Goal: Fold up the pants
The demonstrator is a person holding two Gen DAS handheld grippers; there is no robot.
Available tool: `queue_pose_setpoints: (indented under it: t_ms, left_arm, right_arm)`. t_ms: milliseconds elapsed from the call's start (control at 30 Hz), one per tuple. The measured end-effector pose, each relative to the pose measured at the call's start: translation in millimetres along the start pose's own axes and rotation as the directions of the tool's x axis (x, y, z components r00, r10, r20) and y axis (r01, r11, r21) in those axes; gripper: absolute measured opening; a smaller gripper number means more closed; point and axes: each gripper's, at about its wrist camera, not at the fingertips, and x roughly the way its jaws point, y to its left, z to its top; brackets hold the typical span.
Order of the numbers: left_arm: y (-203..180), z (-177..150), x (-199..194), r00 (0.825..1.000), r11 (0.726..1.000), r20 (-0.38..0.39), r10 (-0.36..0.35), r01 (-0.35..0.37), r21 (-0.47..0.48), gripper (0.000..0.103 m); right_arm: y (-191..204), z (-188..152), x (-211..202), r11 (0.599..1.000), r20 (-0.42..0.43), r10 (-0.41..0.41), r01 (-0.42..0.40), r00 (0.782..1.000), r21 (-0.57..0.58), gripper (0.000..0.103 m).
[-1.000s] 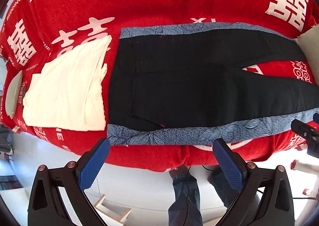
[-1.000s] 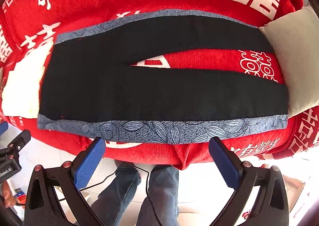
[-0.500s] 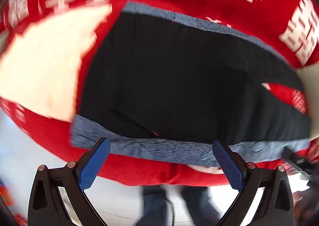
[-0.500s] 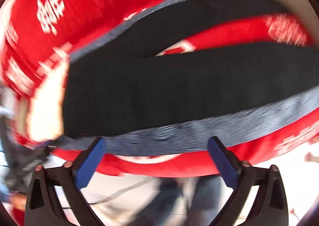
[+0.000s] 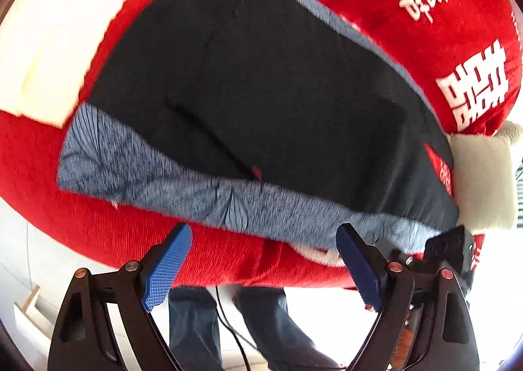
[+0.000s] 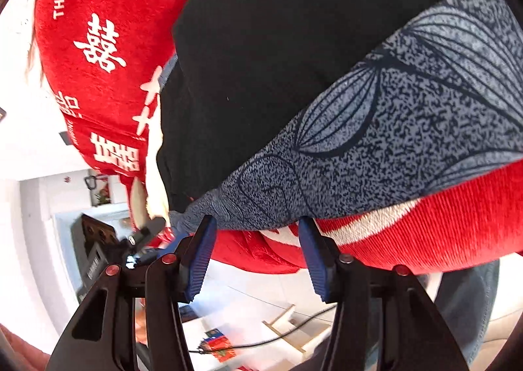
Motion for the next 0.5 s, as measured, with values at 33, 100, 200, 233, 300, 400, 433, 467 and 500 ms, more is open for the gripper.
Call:
queue_pose_setpoints:
  t_ms: [33,100,200,233,300,400,433,467,500]
  left_arm:
    - [0.5,0.0,0.6,1.000,1.000,-0.007,-0.001,0.001,0.000,0.091]
    - [0.5,-4.0,-0.4,1.000,1.000,-0.006,-0.017,0.017,-0.007,0.091]
    - [-0.2,-5.0,4.8,0.999,1.000,-0.021,-0.027,0.027,-0.007,0.091]
    - [-0.4,-4.5,7.5,0.999,1.000,-0.025,-0.027,0.027,-0.008,0.091]
    - [-0.6,-4.3,13.4,0.999,0.999,-0.028,-0.035,0.035,-0.012,0.091]
    - [4.2,-8.2,22.7,0.997,0.998,-0.054,-0.047,0.045,-0.036,0.091]
    - [4.8,-9.1,25.3,0.996,0.997,-0.064,-0.062,0.059,-0.055,0.091]
    - [5.5,-10.1,27.0,0.994,0.994,-0.067,-0.086,0.081,-0.080,0.091]
    - [6.3,-10.3,27.3,0.992,0.990,-0.066,-0.110,0.103,-0.098,0.091]
  right_arm:
    - [-0.9,-0.6,-0.6,1.000,0.001,0.013,-0.013,1.000,0.012,0.057]
    - [-3.3,-5.9,-8.7,0.999,0.028,0.022,-0.023,0.999,0.026,0.057]
    - [-12.4,-13.9,-17.9,0.999,0.052,0.009,-0.012,0.999,0.050,0.057]
    - [-14.2,-12.2,-17.9,0.998,0.060,0.007,-0.010,0.998,0.058,0.057]
    - [-14.1,-3.8,-17.7,0.998,0.085,0.026,-0.031,0.996,0.057,0.057]
    - [-9.6,6.5,-14.4,0.997,0.103,0.064,-0.069,0.993,0.043,0.058]
    - [-6.6,9.3,-12.6,0.995,0.098,0.084,-0.089,0.992,0.046,0.058]
    - [-3.5,10.6,-14.3,0.991,0.101,0.117,-0.123,0.988,0.053,0.058]
    - [0.9,12.3,-17.7,0.986,0.110,0.153,-0.160,0.982,0.057,0.058]
